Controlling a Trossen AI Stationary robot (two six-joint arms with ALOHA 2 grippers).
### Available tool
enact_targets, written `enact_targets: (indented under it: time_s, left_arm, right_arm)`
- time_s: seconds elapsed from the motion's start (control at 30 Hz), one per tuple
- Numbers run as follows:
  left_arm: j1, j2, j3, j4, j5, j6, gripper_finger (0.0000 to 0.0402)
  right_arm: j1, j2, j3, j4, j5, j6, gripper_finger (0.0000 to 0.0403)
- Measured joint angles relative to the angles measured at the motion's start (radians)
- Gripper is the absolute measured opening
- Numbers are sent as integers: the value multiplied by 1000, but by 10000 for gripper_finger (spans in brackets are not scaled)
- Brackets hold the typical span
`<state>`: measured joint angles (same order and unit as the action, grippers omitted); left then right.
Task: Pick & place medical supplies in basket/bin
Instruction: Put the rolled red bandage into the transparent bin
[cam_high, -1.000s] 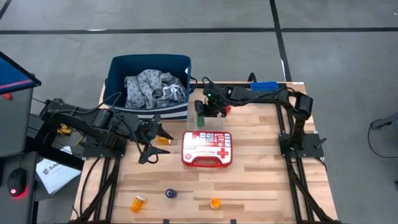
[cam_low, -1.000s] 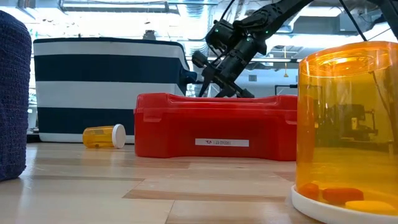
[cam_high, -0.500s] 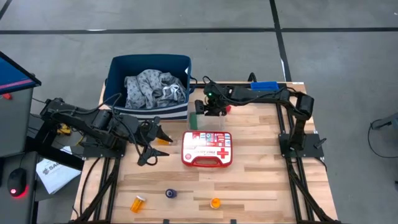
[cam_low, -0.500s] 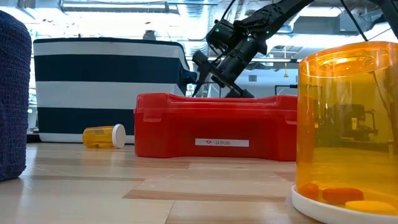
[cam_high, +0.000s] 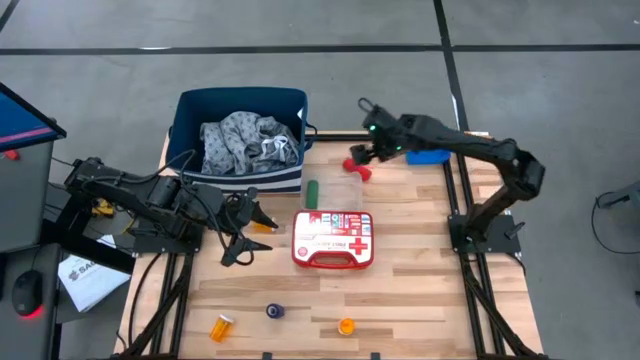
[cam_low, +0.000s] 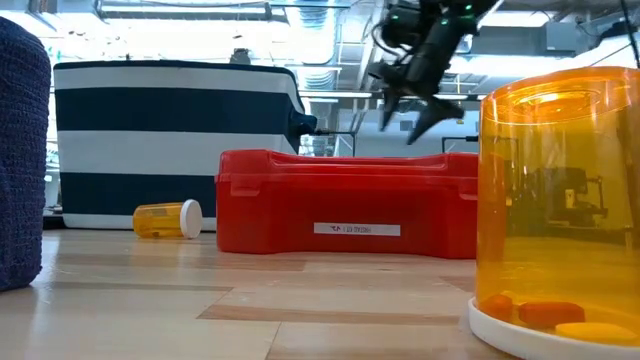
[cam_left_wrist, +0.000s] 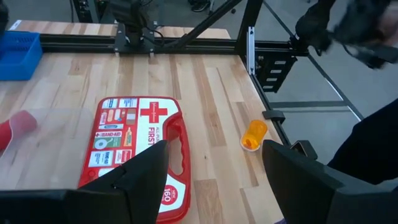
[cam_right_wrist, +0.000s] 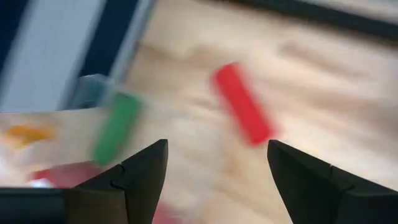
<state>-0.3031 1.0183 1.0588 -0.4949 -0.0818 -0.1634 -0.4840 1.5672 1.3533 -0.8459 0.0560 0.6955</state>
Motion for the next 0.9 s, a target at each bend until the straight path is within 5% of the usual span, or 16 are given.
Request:
enact_targets:
  time_s: [0.27,0.67,0.9]
  left_arm:
    - [0,0,0,4,-25,-2,250]
    - [0,0,0,5,-44,-82,250]
    - [0,0,0,10,-45,-131,250]
  right_arm:
    - [-138,57,0,-114,18,-254,252]
    - [-197,222,0,-110,-203,-564,199]
    - [-200,265,0,-82,-236,-618,205]
